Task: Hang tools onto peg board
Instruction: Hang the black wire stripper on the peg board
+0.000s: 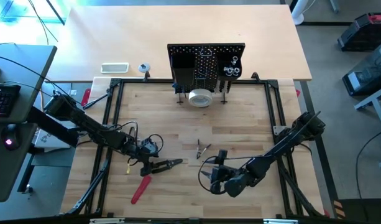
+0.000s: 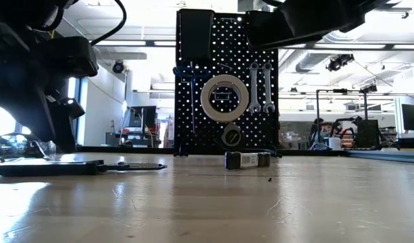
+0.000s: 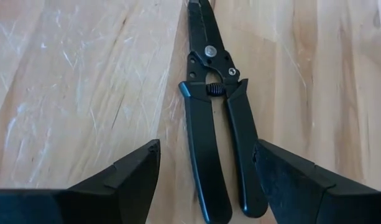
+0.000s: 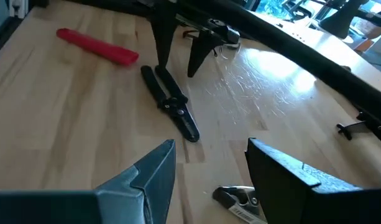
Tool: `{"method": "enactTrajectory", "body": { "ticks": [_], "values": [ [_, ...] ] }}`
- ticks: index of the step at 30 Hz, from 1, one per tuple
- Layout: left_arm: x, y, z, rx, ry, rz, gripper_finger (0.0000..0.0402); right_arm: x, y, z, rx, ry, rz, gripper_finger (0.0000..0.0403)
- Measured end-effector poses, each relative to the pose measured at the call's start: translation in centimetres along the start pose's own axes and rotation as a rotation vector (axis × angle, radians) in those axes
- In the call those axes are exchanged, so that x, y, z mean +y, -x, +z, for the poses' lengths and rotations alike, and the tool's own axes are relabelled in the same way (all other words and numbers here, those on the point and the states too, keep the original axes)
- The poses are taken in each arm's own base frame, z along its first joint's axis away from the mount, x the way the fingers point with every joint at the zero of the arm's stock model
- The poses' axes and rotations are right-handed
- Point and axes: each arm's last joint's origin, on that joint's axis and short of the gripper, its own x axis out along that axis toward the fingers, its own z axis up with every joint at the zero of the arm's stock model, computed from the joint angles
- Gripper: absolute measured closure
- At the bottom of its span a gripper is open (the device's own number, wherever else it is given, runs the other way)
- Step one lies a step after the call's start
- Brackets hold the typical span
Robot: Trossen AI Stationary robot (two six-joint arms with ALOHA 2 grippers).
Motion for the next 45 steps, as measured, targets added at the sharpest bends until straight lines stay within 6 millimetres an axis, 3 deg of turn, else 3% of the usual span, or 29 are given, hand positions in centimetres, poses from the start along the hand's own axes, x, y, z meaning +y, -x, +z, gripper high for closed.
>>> {"method": "enactTrajectory", "body": {
  "ticks": [9,17,22,28,33,37,45],
  "values": [
    [-0.1,0.0,0.0,-0.005,0.006,-0.005,0.0151,-0.3,-0.7,0.4,-0.014,-0.037,0.025,0.0210],
    [-0.4,0.0,0.2,-0.011,-0.016,-0.051,0.0151,-3.2,-6.7,-0.7,0.029,-0.082,0.015,0.0210],
    [-1.0,0.1,0.0,-0.017,-0.028,-0.087,0.0149,-4.3,-10.2,-2.0,0.049,-0.119,0.156,0.0212],
    [-1.8,0.3,-0.6,-0.056,-0.057,-0.041,0.0140,-4.2,-11.8,-3.4,0.083,-0.136,0.371,0.0271],
    [-2.3,0.5,-1.0,-0.100,-0.089,0.010,0.0139,-4.1,-12.8,-2.6,0.041,-0.083,0.358,0.0325],
    [-2.5,0.3,-1.3,-0.110,-0.091,0.023,0.0139,-3.6,-13.6,-1.1,-0.005,-0.028,0.374,0.0334],
    [-2.8,-1.0,-2.4,-0.064,-0.089,0.054,0.0139,-3.7,-17.1,-1.7,0.112,0.021,0.351,0.0335]
  ]
}}
